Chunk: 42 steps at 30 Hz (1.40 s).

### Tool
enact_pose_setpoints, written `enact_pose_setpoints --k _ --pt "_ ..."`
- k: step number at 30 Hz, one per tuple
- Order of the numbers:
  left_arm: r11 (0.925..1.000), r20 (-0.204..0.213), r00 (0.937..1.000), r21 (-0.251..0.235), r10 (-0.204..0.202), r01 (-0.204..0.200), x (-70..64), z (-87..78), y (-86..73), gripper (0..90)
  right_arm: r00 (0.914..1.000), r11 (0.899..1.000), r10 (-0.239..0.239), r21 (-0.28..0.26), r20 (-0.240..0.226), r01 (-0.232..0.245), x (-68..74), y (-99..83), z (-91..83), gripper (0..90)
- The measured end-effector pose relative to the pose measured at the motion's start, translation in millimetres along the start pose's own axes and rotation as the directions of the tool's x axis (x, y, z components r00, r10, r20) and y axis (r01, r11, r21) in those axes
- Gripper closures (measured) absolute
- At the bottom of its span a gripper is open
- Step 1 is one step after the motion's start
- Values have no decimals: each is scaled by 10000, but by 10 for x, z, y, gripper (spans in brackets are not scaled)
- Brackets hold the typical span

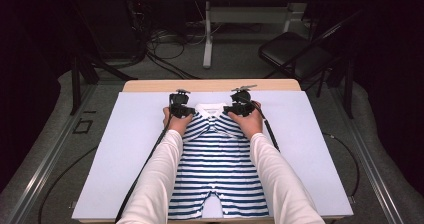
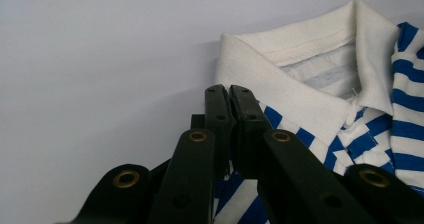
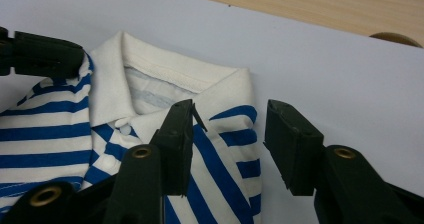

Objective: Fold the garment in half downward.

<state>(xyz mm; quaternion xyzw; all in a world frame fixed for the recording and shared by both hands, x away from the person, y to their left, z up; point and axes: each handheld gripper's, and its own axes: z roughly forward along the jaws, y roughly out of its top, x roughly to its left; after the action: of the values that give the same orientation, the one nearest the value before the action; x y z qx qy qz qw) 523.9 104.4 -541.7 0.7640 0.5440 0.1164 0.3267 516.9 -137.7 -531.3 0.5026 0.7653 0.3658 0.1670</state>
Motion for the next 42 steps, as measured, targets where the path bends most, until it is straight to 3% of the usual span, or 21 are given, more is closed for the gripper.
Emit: enact_pose_setpoints --k 12,31,42 --pt "9998 -244 9997 -205 62 -67 -65 -37 -35 875 9984 9995 320 -80 459 -316 -77 -27 86 648" --pt "9993 -240 9994 -290 243 -250 -77 -56 -35 875 9992 9983 217 539 338 -235 -96 -105 231 742" --pt "9993 -210 9995 -293 246 -252 -70 -56 -44 875 9966 9971 -620 470 538 595 -7 -119 222 877"
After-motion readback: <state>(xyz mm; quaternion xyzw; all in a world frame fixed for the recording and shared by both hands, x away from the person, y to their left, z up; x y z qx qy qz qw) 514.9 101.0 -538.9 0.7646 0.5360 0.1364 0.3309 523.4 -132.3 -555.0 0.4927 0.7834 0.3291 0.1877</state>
